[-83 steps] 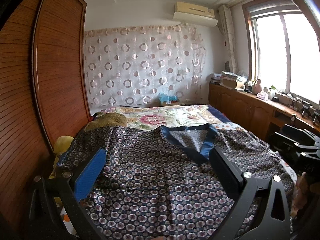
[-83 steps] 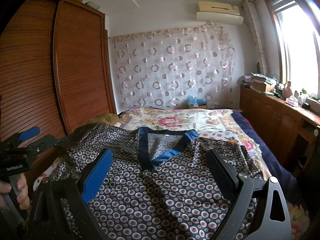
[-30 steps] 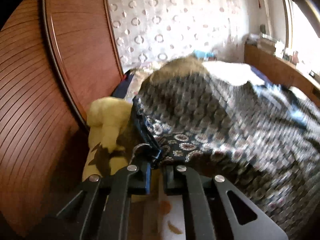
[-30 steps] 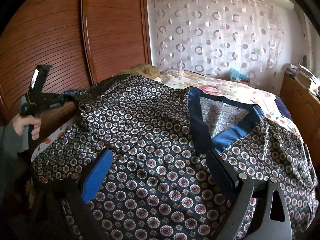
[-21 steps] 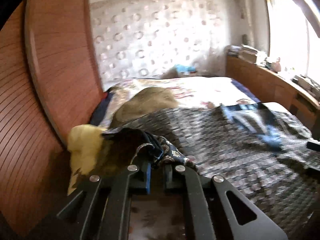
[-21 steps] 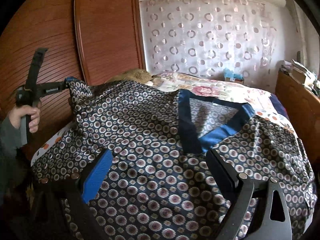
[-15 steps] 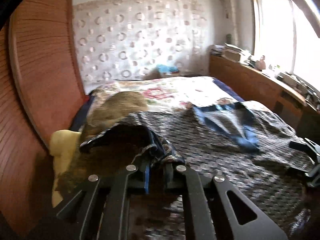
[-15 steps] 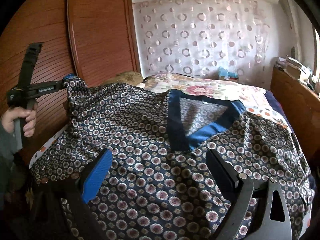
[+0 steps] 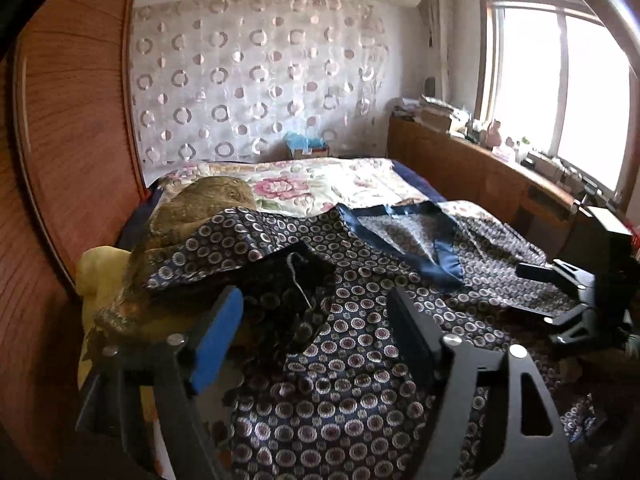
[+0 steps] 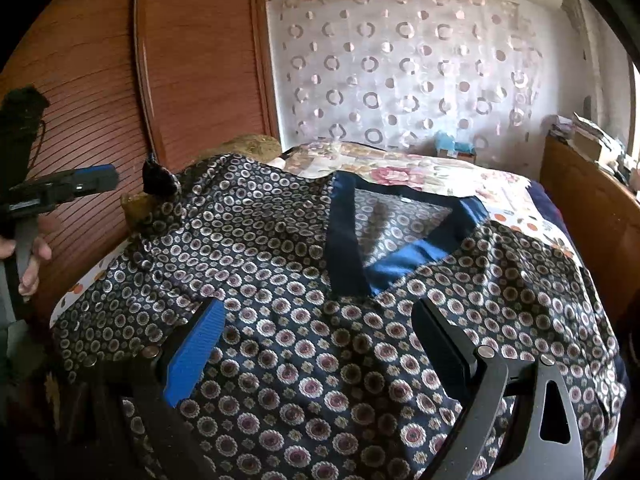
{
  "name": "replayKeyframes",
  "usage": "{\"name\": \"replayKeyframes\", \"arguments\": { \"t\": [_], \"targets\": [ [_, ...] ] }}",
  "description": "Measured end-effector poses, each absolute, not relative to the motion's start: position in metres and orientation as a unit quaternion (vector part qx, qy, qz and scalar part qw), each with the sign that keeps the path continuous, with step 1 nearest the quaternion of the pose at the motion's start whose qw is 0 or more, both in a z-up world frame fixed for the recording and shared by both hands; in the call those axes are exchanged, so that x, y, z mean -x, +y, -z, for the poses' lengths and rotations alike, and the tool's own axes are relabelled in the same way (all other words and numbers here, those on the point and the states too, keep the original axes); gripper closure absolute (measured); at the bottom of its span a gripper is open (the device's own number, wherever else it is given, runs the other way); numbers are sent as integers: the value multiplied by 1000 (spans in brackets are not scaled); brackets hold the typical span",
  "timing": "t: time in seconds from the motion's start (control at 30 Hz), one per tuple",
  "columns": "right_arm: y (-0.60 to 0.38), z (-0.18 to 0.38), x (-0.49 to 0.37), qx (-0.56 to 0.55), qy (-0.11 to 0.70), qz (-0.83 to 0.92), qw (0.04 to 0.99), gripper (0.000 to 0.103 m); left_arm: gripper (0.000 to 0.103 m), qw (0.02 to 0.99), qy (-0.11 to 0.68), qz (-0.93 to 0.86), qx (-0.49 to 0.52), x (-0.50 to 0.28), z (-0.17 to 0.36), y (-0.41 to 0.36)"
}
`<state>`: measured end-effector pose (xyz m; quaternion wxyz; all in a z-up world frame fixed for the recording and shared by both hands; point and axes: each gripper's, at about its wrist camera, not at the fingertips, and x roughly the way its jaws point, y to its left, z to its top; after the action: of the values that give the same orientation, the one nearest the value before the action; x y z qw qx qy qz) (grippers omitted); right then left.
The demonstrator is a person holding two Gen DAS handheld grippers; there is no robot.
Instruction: Fold small clothes
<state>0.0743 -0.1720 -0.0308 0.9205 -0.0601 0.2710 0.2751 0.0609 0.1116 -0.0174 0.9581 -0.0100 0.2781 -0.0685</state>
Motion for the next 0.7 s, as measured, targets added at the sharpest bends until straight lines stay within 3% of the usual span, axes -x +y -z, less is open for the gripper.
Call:
{"name": "replayKeyframes", "arguments": {
  "t": [0.47, 0.63, 0.7],
  "targets": [
    [-47, -27, -108, 112, 228, -405, 878, 8, 22, 968, 249, 7, 25, -8, 11, 161],
    [19, -38, -127, 143, 239, -447, 850, 15, 22, 968, 249, -8, 37, 1, 17, 174],
    [43, -33, -139, 170, 260, -455, 835, 23, 22, 967, 251, -11, 39, 3, 21, 177]
  ]
}}
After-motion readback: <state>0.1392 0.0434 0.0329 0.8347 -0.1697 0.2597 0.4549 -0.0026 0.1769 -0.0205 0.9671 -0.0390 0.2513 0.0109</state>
